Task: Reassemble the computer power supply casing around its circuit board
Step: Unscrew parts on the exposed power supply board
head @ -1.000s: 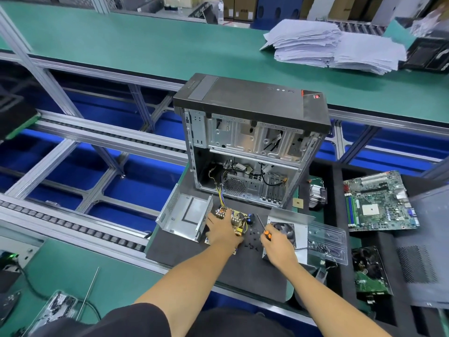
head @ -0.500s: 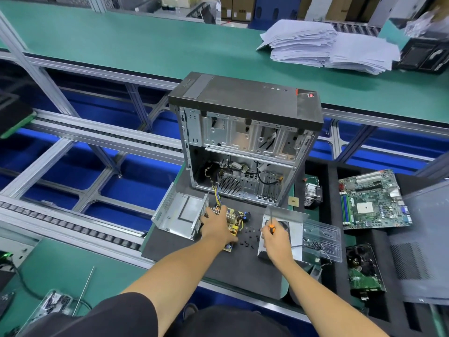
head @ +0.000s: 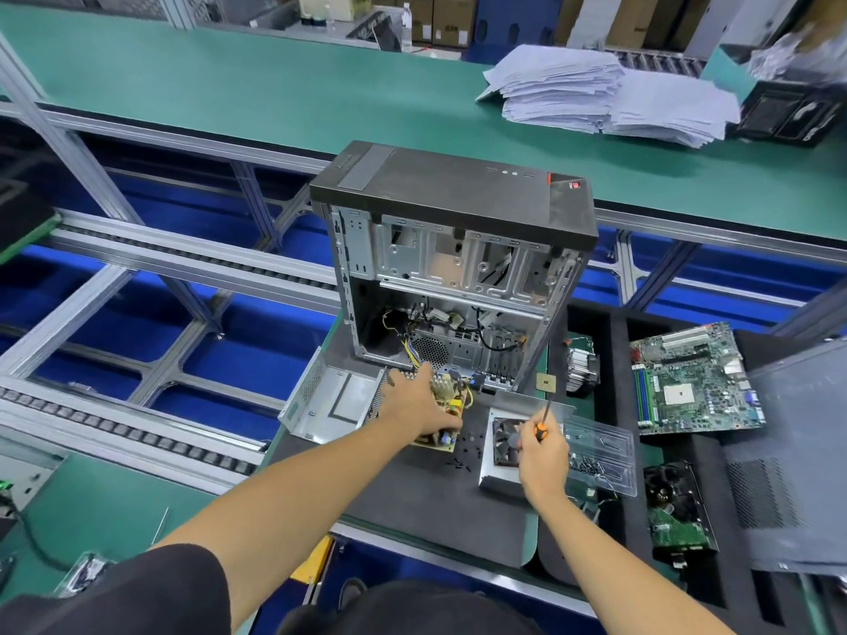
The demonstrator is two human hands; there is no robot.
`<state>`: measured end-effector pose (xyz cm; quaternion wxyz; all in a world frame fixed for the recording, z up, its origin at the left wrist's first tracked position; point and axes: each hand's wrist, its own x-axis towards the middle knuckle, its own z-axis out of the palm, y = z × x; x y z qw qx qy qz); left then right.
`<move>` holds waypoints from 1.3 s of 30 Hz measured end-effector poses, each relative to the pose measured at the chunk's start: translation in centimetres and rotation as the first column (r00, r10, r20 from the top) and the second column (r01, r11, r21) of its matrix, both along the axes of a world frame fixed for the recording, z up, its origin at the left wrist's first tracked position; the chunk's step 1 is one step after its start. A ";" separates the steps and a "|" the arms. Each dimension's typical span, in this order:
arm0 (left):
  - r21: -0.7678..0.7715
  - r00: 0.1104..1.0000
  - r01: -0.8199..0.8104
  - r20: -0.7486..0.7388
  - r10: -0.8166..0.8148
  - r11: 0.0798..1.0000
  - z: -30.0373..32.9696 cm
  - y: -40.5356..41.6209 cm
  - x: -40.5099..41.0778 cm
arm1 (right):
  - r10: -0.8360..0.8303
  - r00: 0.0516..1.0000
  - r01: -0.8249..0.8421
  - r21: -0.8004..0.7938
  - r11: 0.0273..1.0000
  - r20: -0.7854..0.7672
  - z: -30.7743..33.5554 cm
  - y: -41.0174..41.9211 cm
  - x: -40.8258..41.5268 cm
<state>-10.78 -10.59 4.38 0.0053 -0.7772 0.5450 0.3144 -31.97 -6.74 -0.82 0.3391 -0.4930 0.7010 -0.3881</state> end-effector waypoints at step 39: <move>0.165 0.940 0.157 -0.329 -0.095 0.974 8.7 -4.0 17.7 | 0.963 0.158 -0.847 0.472 0.247 -0.220 2.8 -3.1 15.6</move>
